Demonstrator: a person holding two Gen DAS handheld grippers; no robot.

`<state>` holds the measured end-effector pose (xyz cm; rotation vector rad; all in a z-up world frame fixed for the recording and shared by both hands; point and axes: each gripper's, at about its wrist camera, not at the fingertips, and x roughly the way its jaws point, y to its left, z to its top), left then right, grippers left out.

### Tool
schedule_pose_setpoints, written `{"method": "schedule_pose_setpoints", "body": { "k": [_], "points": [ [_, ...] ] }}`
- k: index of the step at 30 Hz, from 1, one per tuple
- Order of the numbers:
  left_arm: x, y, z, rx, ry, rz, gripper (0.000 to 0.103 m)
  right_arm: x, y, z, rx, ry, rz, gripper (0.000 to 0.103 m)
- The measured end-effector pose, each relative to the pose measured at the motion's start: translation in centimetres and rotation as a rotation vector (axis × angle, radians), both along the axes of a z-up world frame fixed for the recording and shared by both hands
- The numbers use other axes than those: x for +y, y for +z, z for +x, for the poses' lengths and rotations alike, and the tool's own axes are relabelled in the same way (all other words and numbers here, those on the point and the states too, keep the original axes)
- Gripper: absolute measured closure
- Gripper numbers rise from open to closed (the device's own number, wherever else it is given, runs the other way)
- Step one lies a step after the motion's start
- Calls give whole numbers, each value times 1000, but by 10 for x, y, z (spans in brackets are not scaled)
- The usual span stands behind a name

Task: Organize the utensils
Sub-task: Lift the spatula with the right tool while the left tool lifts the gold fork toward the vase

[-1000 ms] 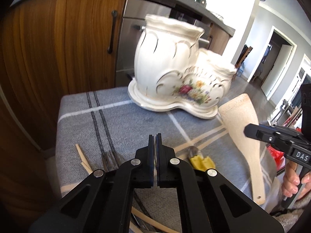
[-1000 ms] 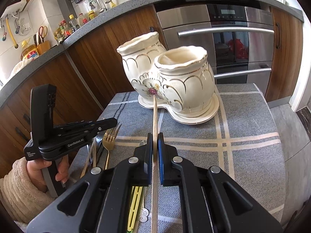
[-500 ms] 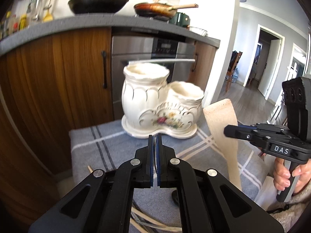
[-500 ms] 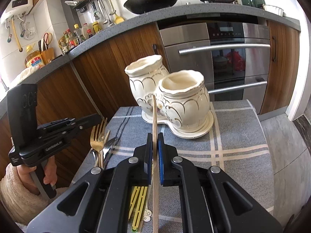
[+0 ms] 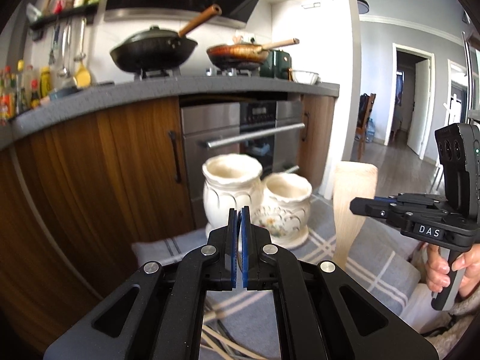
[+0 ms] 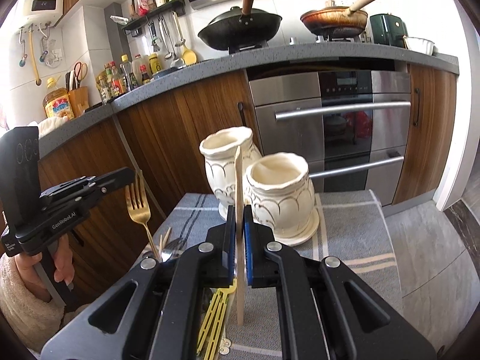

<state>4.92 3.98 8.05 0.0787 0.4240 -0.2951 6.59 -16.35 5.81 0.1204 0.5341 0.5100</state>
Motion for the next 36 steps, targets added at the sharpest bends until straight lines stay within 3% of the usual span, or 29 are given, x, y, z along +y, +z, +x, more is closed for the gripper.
{"method": "schedule_pose_setpoints", "body": {
  "k": [7,13,22,30,36],
  "points": [
    [0,18,-1,-78,50,69,100,-1,7,0,-24,-5,-4,98],
    [6,42,4,-122,73,76,100,-1,15,1,-37,0,-6,98],
    [0,90,13,-210,54,122,100,-3,53,17,-93,2,-5,98],
    [-6,138,47,-248,56,128,100,-6,94,41,-164,-32,2,98],
    [-16,157,83,-266,87,157,100,-10,107,69,-183,-84,6,98]
  ]
}}
